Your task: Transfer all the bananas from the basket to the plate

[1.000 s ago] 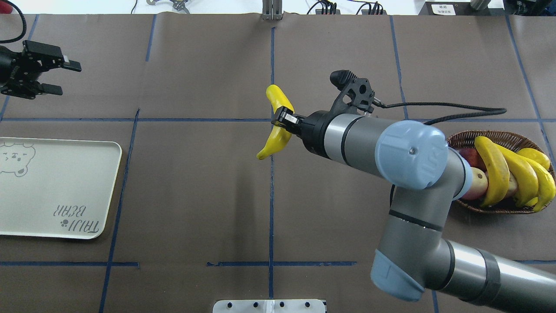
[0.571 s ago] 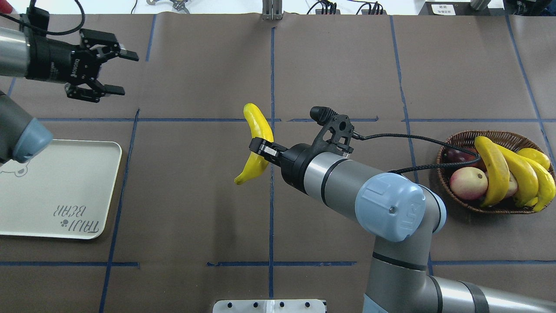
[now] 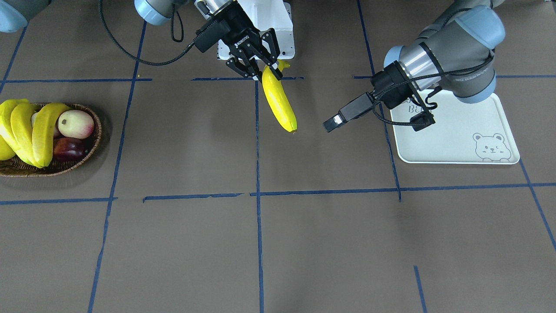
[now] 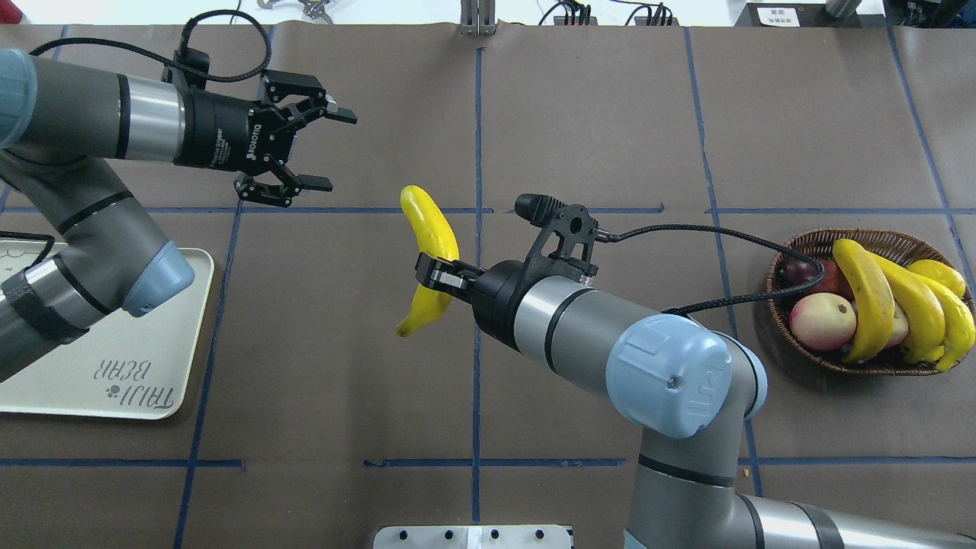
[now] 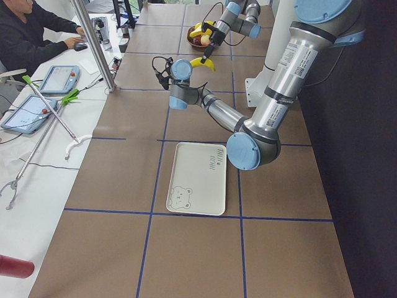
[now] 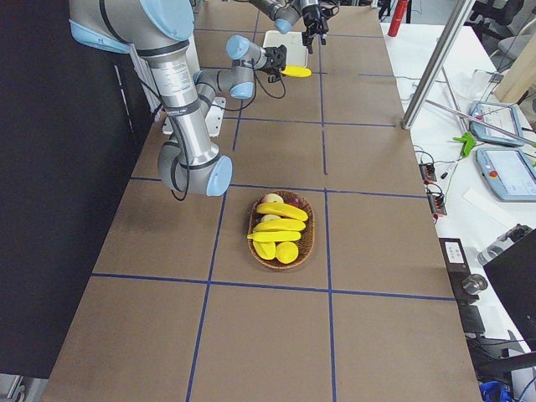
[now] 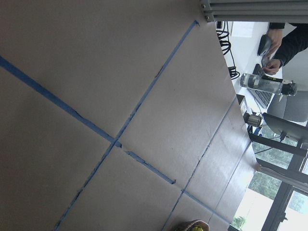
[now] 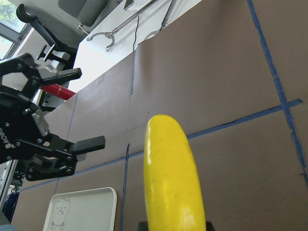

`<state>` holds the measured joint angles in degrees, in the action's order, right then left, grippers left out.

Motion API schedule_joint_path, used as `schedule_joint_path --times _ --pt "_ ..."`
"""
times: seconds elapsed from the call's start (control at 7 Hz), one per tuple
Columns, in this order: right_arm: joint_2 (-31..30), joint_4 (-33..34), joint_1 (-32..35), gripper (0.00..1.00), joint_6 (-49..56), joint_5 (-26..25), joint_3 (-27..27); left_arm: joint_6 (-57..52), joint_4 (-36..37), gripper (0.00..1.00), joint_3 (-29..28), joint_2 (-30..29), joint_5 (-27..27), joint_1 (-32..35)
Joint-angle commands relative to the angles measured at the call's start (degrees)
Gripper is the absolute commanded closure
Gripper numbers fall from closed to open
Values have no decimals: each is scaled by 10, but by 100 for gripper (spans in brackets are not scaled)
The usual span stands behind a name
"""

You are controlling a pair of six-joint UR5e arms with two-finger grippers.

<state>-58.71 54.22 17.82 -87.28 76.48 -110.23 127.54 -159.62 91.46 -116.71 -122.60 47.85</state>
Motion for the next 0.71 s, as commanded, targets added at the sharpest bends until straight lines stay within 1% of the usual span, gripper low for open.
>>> schedule_joint_path --times 0.0,0.57 --pt "4 2 -4 99 25 -1 0 2 1 1 0 -8 44 -42" --pt "4 -2 -4 99 24 -1 -1 1 -1 1 6 -9 50 -71"
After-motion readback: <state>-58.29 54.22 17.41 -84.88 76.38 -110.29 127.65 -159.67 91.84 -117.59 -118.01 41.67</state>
